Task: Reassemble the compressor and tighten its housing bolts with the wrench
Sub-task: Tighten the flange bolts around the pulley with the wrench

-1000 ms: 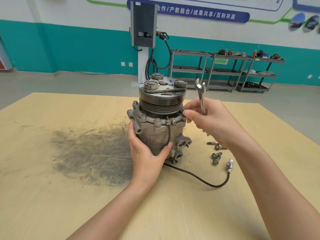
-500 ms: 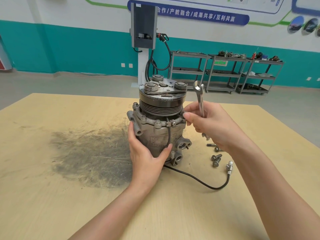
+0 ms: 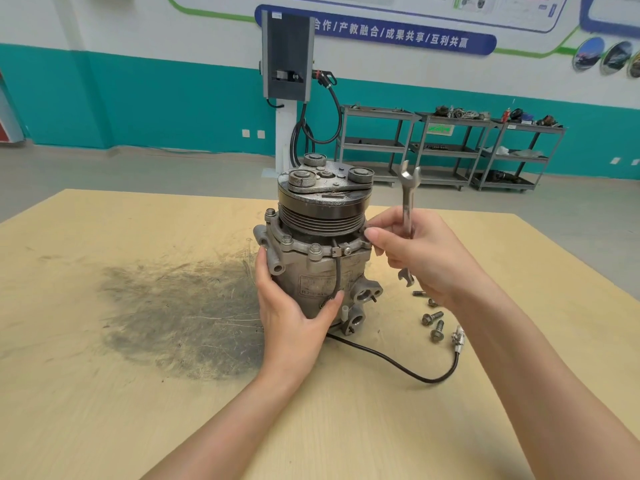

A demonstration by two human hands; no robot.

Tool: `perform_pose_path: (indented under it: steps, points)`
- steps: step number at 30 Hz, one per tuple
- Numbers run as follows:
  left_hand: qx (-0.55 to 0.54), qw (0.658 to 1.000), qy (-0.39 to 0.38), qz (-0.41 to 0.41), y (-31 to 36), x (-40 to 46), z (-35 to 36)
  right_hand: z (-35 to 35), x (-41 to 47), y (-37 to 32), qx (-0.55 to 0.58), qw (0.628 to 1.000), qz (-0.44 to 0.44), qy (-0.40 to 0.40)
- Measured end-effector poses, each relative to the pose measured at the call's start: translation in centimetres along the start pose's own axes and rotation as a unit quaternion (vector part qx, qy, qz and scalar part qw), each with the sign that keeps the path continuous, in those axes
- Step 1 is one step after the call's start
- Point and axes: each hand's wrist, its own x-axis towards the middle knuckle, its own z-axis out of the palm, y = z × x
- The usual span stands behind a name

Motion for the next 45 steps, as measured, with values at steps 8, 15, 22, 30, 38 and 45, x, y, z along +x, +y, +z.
perform_pose_path:
  steps: [8,15,22,30,38,45]
  points:
    - [-0.001,1.000,-0.002,-0.005,0.1,0.0,0.0,0.6,0.0,0.2,0.001,0.999,-0.030,0.040]
    - [-0.002,1.000,-0.002,-0.003,0.2,0.0,0.0,0.3,0.2,0.4,-0.002,1.000,-0.007,0.027]
    - [-0.004,1.000,-0.003,-0.005,0.0,0.0,0.0,0.8,0.1,0.5,-0.017,0.998,-0.026,0.052]
    - [-0.009,1.000,0.000,-0.009,-0.2,0.1,0.1,0.9,0.1,0.7,0.004,0.998,-0.025,0.051]
    - [-0.004,1.000,-0.005,-0.001,-0.3,0.1,0.0,0.3,-0.2,-0.1,0.008,1.000,-0.007,0.029]
    - [0.006,1.000,0.002,0.003,-0.2,0.0,-0.1,-2.8,0.3,-1.0,0.064,0.992,-0.018,0.108]
